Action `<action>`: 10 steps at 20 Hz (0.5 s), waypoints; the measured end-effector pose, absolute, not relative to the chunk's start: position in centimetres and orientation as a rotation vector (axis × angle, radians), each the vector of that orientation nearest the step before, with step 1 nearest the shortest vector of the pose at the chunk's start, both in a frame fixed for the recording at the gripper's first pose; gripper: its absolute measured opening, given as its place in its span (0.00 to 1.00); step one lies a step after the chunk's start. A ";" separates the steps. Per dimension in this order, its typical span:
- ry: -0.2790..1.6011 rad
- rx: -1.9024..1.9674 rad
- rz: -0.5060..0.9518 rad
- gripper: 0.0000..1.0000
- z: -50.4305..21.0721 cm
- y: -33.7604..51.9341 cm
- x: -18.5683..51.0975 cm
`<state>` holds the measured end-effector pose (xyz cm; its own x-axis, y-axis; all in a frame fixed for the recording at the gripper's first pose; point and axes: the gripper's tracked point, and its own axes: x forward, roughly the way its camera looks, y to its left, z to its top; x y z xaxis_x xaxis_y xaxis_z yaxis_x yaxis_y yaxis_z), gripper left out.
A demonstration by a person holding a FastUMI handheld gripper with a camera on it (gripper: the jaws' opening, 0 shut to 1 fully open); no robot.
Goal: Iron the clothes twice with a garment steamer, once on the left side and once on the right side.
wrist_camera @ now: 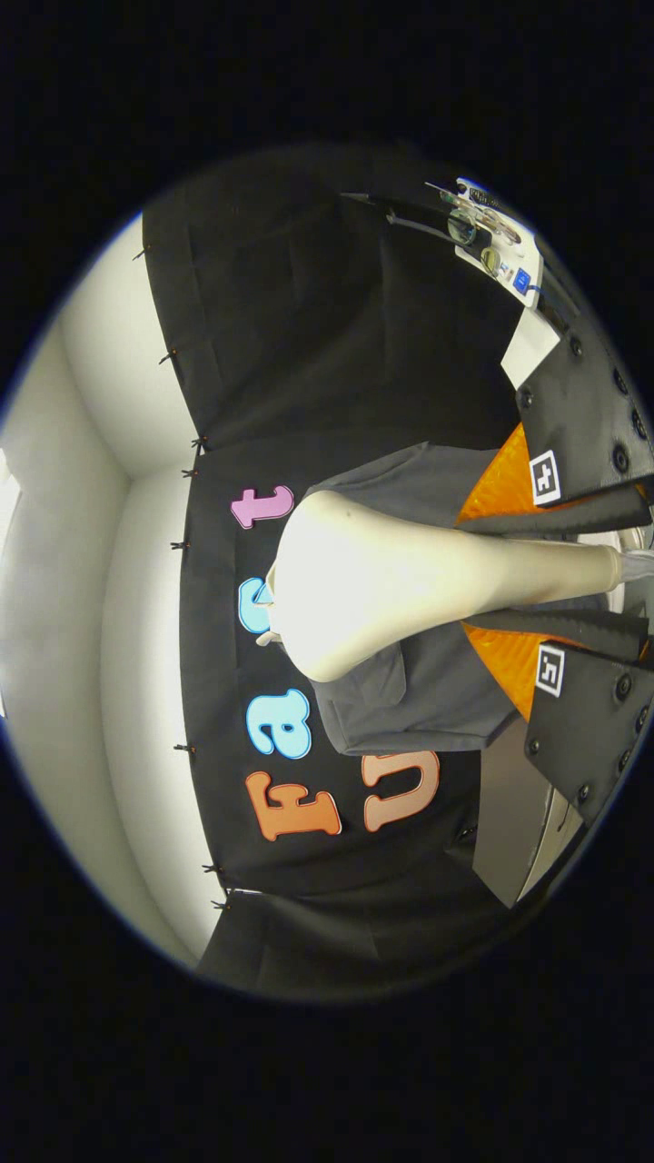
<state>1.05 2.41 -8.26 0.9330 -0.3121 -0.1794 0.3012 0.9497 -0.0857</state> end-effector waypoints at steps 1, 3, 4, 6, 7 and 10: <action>0.197 -0.051 -0.317 0.42 -8.4 3.0 0.6; 0.208 -0.026 -0.317 0.42 -9.1 4.3 0.1; 0.209 -0.022 -0.325 0.42 -9.2 4.5 -0.2; 0.215 -0.029 -0.350 0.42 -9.5 4.5 -1.0; 0.220 -0.033 -0.363 0.42 -9.8 4.5 -1.3; 0.234 -0.039 -0.391 0.42 -10.3 4.8 -1.7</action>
